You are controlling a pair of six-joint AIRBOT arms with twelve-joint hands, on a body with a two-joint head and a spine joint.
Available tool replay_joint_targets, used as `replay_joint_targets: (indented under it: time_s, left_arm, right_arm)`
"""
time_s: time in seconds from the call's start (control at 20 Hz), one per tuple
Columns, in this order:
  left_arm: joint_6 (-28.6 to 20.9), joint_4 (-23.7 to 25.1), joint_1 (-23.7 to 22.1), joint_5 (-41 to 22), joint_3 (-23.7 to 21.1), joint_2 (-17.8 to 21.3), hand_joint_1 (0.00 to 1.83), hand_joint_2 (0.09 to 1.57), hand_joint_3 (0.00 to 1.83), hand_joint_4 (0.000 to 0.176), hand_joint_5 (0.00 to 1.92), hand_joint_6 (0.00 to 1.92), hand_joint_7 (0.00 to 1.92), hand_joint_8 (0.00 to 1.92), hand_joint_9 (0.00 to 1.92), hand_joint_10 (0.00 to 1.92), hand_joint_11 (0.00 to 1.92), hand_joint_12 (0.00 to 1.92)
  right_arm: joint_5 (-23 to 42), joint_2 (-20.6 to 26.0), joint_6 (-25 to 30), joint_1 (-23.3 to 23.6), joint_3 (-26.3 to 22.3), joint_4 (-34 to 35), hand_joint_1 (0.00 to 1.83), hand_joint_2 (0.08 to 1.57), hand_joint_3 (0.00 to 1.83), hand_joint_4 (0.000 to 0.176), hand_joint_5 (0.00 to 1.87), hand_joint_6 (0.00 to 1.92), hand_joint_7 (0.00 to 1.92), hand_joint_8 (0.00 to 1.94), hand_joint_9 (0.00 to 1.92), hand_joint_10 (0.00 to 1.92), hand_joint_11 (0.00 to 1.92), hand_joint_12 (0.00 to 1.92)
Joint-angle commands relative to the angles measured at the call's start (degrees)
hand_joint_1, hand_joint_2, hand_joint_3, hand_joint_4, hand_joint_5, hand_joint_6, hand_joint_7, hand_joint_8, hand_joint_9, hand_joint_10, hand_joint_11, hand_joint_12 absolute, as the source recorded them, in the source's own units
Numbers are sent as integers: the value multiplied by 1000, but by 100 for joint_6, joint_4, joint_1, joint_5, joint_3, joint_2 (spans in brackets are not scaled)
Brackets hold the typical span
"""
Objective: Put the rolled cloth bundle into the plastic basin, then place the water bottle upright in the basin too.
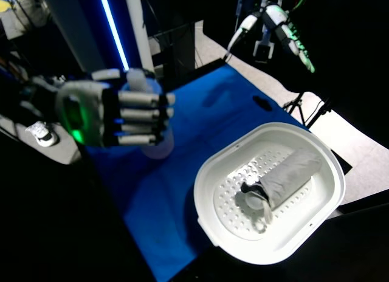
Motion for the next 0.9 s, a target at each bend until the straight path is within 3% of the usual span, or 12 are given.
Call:
replay_joint_targets:
  time_s: [0.0,0.05,0.1,0.3,0.45,0.65,0.7,0.8,0.85]
  left_arm:
    - [-67,8,-7,-702,5,-13,749,818,5,176,53,3,0,0,0,0,0,0]
    - [-67,8,-7,-699,6,-13,761,821,6,176,48,1,0,0,0,0,0,0]
    - [-67,8,-7,-699,7,-13,753,818,2,176,53,2,0,0,0,0,0,0]
    - [-68,6,-8,-698,12,-25,715,825,5,176,51,0,0,0,0,0,0,0]
    - [-91,25,-8,-719,48,1,734,830,3,176,28,1,0,0,0,0,0,0]
    - [-99,98,-11,-762,67,38,815,834,1,176,48,5,0,0,0,0,0,0]
    - [-114,102,-11,-762,74,38,797,837,2,176,44,3,0,0,0,0,0,0]
    - [-145,102,-14,-760,102,31,752,831,0,176,33,0,0,0,0,0,0,0]
    - [-150,102,-15,-762,108,31,737,837,1,176,30,0,0,0,0,0,0,0]
  right_arm:
    - [900,73,104,204,19,-166,1138,1154,0,0,888,1156,842,1843,1000,1920,1095,1921]
    - [899,151,102,339,27,-292,1135,1160,1,0,874,1174,778,1861,929,1921,1040,1921]
    - [899,201,98,456,44,-371,1127,1175,1,0,848,1210,792,1720,944,1898,1032,1921]
    - [747,230,-146,1195,259,-490,1115,1205,2,0,797,1285,815,1751,1037,1921,1153,1921]
    - [384,54,-168,1628,553,-438,1115,1209,0,0,793,1272,802,1700,975,1907,1080,1921]
    - [-243,-358,-168,2196,1092,-283,1127,1199,0,0,811,1246,980,1798,1170,1921,1251,1921]
    - [-360,-459,-168,2282,1228,-211,1129,1196,0,0,817,1242,980,1800,1160,1921,1231,1921]
    - [-731,-738,-168,2489,1586,-63,1128,1187,0,0,835,1228,856,1721,943,1897,1053,1921]
    - [-840,-807,-168,2550,1678,-44,1200,1194,3,0,835,1096,842,1532,811,1782,878,1921]
